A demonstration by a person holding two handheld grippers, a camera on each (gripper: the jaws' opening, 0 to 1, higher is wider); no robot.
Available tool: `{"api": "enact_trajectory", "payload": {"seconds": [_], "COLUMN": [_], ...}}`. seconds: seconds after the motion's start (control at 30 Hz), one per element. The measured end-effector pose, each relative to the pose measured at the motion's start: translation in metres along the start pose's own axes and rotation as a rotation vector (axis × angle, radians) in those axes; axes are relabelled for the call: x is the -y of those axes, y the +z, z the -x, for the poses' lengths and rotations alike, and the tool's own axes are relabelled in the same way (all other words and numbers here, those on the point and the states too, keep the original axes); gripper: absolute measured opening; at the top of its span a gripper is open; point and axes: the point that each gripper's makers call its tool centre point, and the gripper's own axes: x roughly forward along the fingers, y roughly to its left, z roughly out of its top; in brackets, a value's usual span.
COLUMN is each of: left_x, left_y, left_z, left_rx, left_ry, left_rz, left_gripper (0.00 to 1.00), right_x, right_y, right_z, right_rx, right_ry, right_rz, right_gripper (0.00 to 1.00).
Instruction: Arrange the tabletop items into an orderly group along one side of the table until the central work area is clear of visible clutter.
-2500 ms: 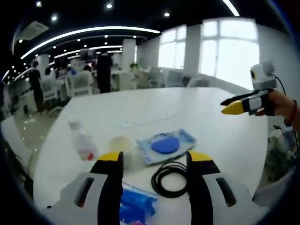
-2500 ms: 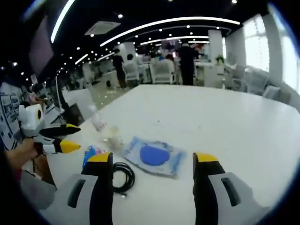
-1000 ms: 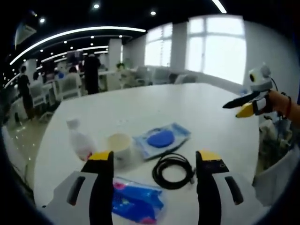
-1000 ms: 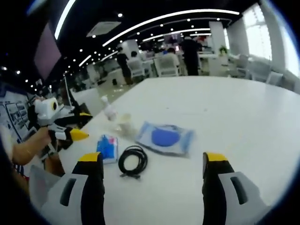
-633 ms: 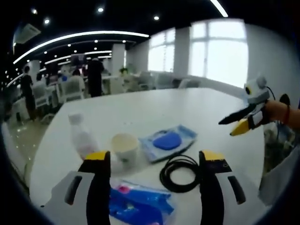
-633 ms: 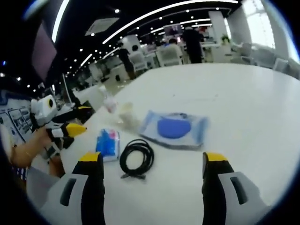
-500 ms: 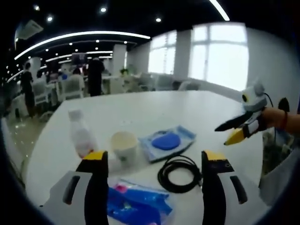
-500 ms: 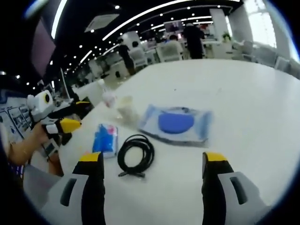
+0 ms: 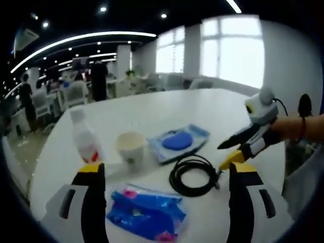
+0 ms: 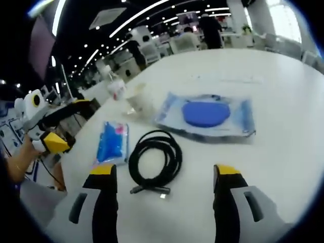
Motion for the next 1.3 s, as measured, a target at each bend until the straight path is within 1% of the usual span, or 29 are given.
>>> {"api": "enact_trajectory", "payload": {"seconds": [0.1,0.23,0.27,0.3,0.33,0.37,0.4,0.47,0.53,0.67,0.73,0.77,0.8,0.83,0.9,1.0,1.07,1.27,1.3], "left_x": [0.000,0.002,0.002,0.002,0.001,0.002,0.002,0.003,0.003,0.003,0.004,0.003,0.003,0.001,-0.002,-0.005,-0.005,-0.007,-0.008], "left_y": [-0.003,-0.005,-0.005,-0.006,-0.008,-0.008,-0.007,-0.005,-0.004,-0.004,-0.005,-0.005,-0.005,-0.006,-0.005,-0.003,-0.004,-0.002,-0.001], "left_z": [0.001,0.006,0.008,0.010,0.012,0.013,0.016,0.020,0.023,0.028,0.030,0.030,0.030,0.029,0.030,0.031,0.031,0.029,0.030], "left_rx": [-0.016,-0.025,-0.028,-0.035,-0.052,-0.055,-0.044,-0.029,-0.030,-0.025,-0.026,-0.026,-0.027,-0.028,-0.027,-0.016,-0.024,-0.021,-0.022], "left_ry": [0.005,0.013,0.014,0.021,0.028,0.026,0.030,0.030,0.036,0.044,0.043,0.042,0.041,0.044,0.044,0.037,0.038,0.035,0.036], "left_rz": [-0.012,-0.016,-0.012,-0.005,-0.001,-0.002,0.004,0.030,0.038,0.014,0.004,-0.002,-0.009,-0.017,-0.032,-0.038,-0.031,-0.016,-0.019], "left_gripper": [0.99,0.99,0.99,0.99,0.99,0.99,0.99,0.99,0.99,0.99,0.99,0.99,0.99,0.99,0.99,0.99,0.99,0.98,0.98], "right_x": [0.000,-0.002,-0.001,0.001,0.001,0.000,0.000,-0.003,-0.003,-0.001,-0.001,0.001,0.002,0.005,0.006,0.005,0.009,0.017,0.018], "right_y": [-0.006,-0.010,-0.012,-0.012,-0.012,-0.012,-0.013,-0.013,-0.014,-0.020,-0.021,-0.025,-0.023,-0.023,-0.024,-0.024,-0.024,-0.026,-0.027], "right_z": [-0.007,-0.014,-0.015,-0.016,-0.017,-0.018,-0.019,-0.021,-0.022,-0.024,-0.025,-0.025,-0.026,-0.024,-0.024,-0.025,-0.025,-0.023,-0.022], "right_rx": [-0.022,-0.029,-0.036,-0.035,-0.032,-0.030,-0.034,-0.036,-0.041,-0.062,-0.065,-0.079,-0.066,-0.070,-0.075,-0.072,-0.067,-0.084,-0.095], "right_ry": [-0.022,-0.037,-0.049,-0.082,-0.085,-0.090,-0.106,-0.109,-0.117,-0.158,-0.166,-0.183,-0.187,-0.210,-0.222,-0.234,-0.266,-0.334,-0.341], "right_rz": [0.031,0.012,0.003,-0.007,-0.007,-0.006,-0.010,-0.009,-0.022,-0.043,-0.052,-0.063,-0.063,-0.079,-0.114,-0.161,-0.182,-0.216,-0.204], "right_gripper": [0.74,0.68,0.66,0.65,0.64,0.63,0.62,0.60,0.56,0.47,0.42,0.39,0.36,0.32,0.27,0.23,0.21,0.12,0.11]}}
